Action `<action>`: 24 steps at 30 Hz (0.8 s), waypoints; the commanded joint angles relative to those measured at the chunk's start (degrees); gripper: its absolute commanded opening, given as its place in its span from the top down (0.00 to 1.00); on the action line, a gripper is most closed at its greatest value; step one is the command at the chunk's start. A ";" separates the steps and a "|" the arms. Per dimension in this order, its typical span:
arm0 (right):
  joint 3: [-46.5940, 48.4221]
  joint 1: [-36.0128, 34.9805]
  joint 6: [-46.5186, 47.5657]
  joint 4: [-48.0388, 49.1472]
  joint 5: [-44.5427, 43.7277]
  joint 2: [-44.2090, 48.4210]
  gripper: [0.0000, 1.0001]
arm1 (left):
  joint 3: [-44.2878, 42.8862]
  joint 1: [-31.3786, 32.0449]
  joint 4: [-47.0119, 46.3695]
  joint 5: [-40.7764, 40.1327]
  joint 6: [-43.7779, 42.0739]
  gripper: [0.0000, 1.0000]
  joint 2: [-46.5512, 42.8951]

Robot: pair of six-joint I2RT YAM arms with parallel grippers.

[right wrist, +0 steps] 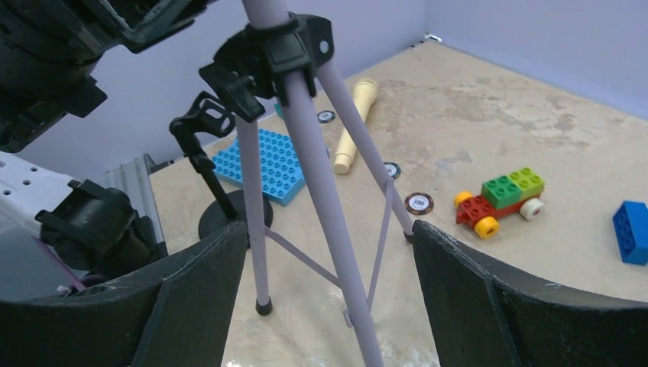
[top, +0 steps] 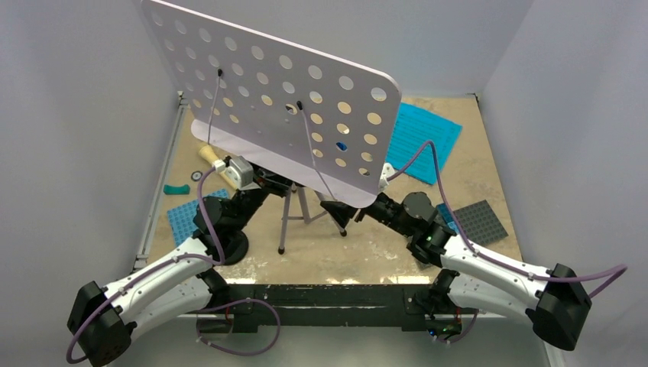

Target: Pack up the instrument practice props

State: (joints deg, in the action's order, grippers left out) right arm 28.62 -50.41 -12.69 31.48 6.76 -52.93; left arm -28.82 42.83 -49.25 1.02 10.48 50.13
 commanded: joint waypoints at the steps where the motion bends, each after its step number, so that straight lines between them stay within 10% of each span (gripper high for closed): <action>1: 4.63 -1.82 2.79 3.02 3.26 -2.68 0.16 | 1.91 0.83 22.90 -2.07 3.78 1.00 -0.54; 24: 13.68 -10.32 4.48 10.35 -8.15 -18.46 0.12 | 3.83 1.03 34.75 -4.02 6.16 1.00 -11.99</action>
State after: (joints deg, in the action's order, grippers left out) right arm 39.16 -60.18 -7.18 34.98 3.27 -69.01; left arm -27.97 43.22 -32.93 -3.42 11.68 36.88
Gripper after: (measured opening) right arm 0.878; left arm 0.279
